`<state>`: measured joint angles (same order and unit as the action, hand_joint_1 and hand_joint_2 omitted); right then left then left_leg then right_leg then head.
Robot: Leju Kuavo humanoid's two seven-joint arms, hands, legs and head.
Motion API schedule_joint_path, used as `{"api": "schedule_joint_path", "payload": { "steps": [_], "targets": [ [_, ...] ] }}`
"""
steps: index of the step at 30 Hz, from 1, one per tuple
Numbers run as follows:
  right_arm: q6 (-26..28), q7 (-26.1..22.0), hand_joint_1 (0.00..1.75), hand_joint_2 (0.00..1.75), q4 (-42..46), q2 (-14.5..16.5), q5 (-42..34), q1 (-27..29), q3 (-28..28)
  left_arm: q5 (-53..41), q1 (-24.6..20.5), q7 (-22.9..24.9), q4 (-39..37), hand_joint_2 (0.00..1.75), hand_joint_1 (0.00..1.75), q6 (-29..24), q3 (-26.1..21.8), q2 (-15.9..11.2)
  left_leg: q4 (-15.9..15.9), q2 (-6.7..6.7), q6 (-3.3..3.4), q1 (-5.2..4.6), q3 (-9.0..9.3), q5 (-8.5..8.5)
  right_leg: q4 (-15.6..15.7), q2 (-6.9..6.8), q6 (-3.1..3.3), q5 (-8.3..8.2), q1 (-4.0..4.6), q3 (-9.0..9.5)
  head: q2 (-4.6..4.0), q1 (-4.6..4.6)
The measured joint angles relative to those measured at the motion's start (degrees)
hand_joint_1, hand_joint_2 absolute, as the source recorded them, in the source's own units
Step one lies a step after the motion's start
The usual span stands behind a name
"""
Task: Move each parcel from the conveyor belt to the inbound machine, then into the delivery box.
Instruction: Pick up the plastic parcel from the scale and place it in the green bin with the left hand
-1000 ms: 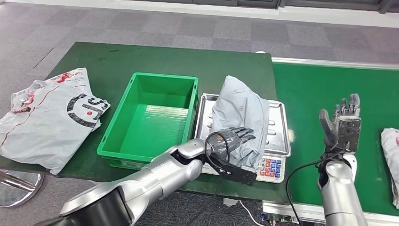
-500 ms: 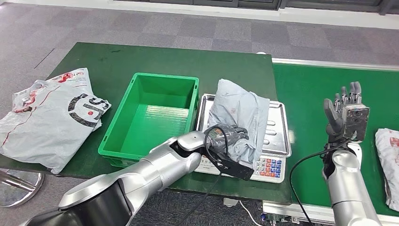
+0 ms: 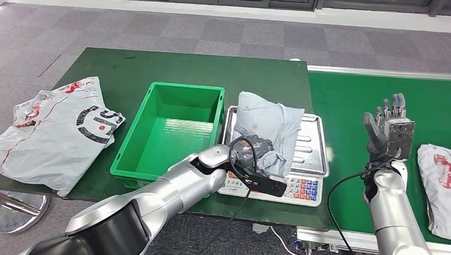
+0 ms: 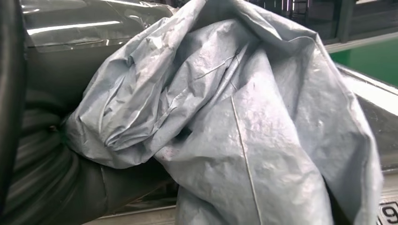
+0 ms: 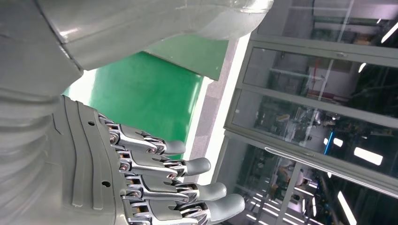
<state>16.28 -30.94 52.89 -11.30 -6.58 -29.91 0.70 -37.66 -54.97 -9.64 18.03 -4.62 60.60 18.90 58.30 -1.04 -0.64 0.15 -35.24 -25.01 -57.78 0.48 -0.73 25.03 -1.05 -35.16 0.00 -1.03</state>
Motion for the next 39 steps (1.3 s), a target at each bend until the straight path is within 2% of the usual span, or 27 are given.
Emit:
{"api": "schedule_joint_path", "payload": {
  "steps": [5,8,11,13,17,21,27,31,35,39],
  "targets": [
    [1.0,0.3,0.0,1.75,0.4,0.0,0.4,0.7,0.0,0.6,0.1,-0.1,0.0,1.75,1.75,-8.5,-2.5,-0.1,0.0,-0.01,0.0,0.0,-0.01,0.01,0.0,0.0,0.0,0.0,0.0,-0.03,0.0,0.0],
    [1.3,0.3,0.0,1.75,0.8,0.0,0.6,1.4,0.0,0.3,0.0,-0.1,0.0,1.75,1.75,-11.2,-4.0,-0.1,0.0,-0.01,-0.01,0.0,-0.02,0.01,0.0,0.01,0.0,0.0,0.0,-0.06,0.0,0.0],
    [1.7,0.5,0.0,1.75,2.1,-0.1,0.5,3.0,0.0,-0.3,-0.3,-0.3,0.6,1.75,1.75,-18.1,-5.3,-0.1,0.0,-0.06,-0.01,0.0,-0.07,0.01,0.0,-0.03,0.0,0.0,0.0,-0.1,0.0,0.0],
    [1.8,0.6,0.0,1.75,3.5,-0.3,0.4,4.5,0.0,0.0,-1.0,-0.8,1.5,1.75,1.75,-22.4,-7.2,-0.1,0.0,-0.09,-0.01,0.0,-0.1,0.01,0.0,-0.07,0.0,0.0,-0.01,-0.11,0.0,0.0],
    [1.5,1.1,0.0,1.75,5.0,-0.5,0.4,6.2,0.0,0.6,-2.6,-3.2,3.8,1.75,1.75,-27.0,-13.2,-0.4,0.0,-0.05,-0.01,-0.01,-0.12,0.0,0.0,-0.04,0.0,0.0,-0.01,-0.15,0.0,0.0],
    [2.0,1.2,0.0,1.75,5.0,-0.4,0.6,6.1,0.0,-1.0,-3.4,-4.3,6.5,1.75,1.75,-30.4,-18.8,-1.2,0.0,-0.06,-0.02,0.0,-0.12,0.02,0.0,-0.05,0.0,0.0,0.0,-0.14,0.0,0.0],
    [2.9,2.3,0.0,1.75,6.5,0.1,1.7,6.1,0.0,-7.2,-4.1,-1.6,9.2,1.75,1.75,-33.2,-24.2,-2.1,0.0,-0.06,-0.02,0.0,-0.13,0.03,0.0,-0.05,0.0,0.0,-0.01,-0.14,0.0,0.0],
    [2.9,2.6,0.0,1.75,7.5,0.4,2.1,6.2,0.0,-8.5,-4.3,-0.6,9.8,1.75,1.75,-33.8,-25.9,-2.6,0.0,-0.07,-0.02,0.0,-0.13,0.03,0.0,-0.05,0.0,0.0,-0.01,-0.14,0.0,0.0],
    [2.8,3.5,0.0,1.75,8.4,0.7,3.0,6.5,0.1,-13.1,-4.3,2.4,10.5,1.75,1.75,-34.7,-27.5,-3.3,0.0,-0.05,-0.02,0.0,-0.15,0.02,0.0,-0.05,0.0,0.0,-0.01,-0.15,0.0,0.0],
    [2.7,3.6,0.0,1.75,8.5,0.7,3.1,6.5,0.1,-13.8,-4.3,2.7,10.6,1.75,1.75,-34.7,-27.7,-3.4,0.0,-0.05,-0.02,0.0,-0.16,0.02,0.0,-0.04,0.0,0.0,-0.01,-0.15,0.0,0.0]
  ]
}}
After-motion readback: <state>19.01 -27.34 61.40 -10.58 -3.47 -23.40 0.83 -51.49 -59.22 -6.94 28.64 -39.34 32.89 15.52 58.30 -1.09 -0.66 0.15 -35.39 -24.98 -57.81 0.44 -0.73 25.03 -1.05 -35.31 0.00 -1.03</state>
